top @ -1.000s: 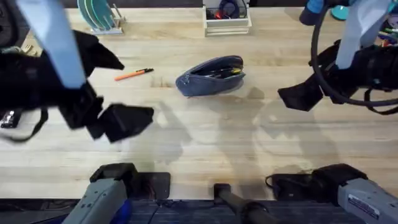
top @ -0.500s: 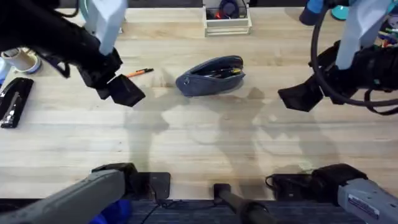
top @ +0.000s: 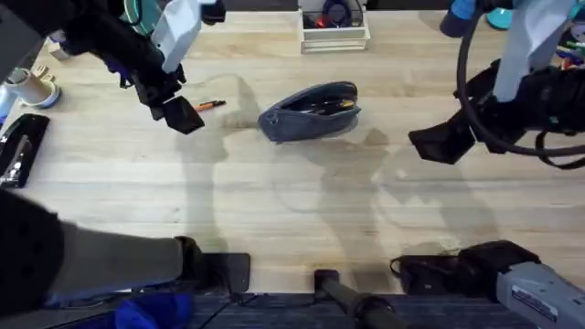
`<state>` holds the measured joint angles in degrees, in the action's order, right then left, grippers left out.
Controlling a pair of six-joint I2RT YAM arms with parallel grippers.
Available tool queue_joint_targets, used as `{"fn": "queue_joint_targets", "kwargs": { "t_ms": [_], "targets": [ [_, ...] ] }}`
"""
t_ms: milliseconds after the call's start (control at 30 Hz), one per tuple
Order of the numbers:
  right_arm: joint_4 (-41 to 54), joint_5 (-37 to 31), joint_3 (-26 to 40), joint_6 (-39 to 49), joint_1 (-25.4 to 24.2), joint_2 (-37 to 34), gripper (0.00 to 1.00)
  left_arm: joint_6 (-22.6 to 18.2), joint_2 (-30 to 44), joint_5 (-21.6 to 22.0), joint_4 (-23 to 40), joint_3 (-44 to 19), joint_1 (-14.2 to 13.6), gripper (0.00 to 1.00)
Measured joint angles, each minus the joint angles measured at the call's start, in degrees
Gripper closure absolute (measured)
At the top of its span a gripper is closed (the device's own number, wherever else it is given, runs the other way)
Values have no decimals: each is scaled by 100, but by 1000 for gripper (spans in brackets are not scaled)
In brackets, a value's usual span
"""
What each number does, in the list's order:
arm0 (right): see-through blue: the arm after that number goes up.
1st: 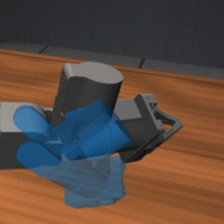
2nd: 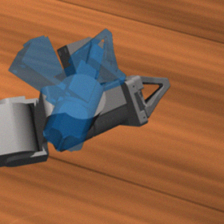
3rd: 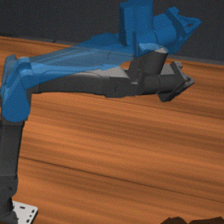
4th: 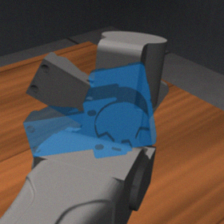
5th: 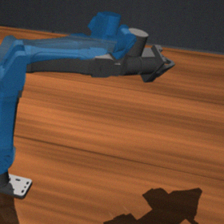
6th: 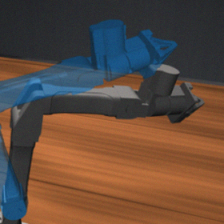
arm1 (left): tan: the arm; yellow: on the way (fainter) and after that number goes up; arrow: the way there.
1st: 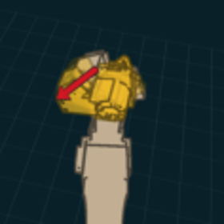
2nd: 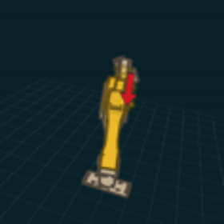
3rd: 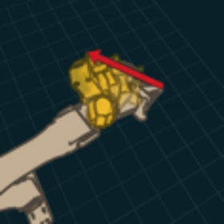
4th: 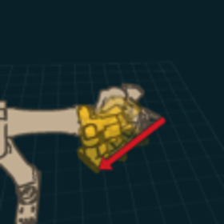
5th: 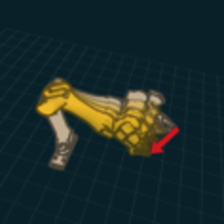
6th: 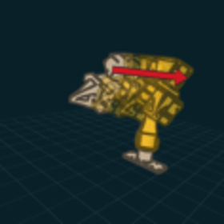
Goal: Unzip the bag, pick up the pens from the table one at a time and place them inside, then zip the bag closed.
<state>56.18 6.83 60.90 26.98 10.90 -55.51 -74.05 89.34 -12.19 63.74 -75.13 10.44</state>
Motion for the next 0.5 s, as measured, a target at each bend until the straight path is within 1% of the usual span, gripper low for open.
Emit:
{"fn": "queue_joint_targets", "kwargs": {
  "t_ms": [133,300,400,500],
  "targets": [
    [0,0,0,0,0,-2,4,-209,356,2,-261,0,206,7],
    [0,0,0,0,0,0,5,-325,756,4,-439,0,409,7],
    [0,0,0,0,0,0,4,-377,967,4,-572,0,481,7],
    [0,0,0,0,0,-1,5,-515,1164,5,-679,0,515,8]
  ]
}}
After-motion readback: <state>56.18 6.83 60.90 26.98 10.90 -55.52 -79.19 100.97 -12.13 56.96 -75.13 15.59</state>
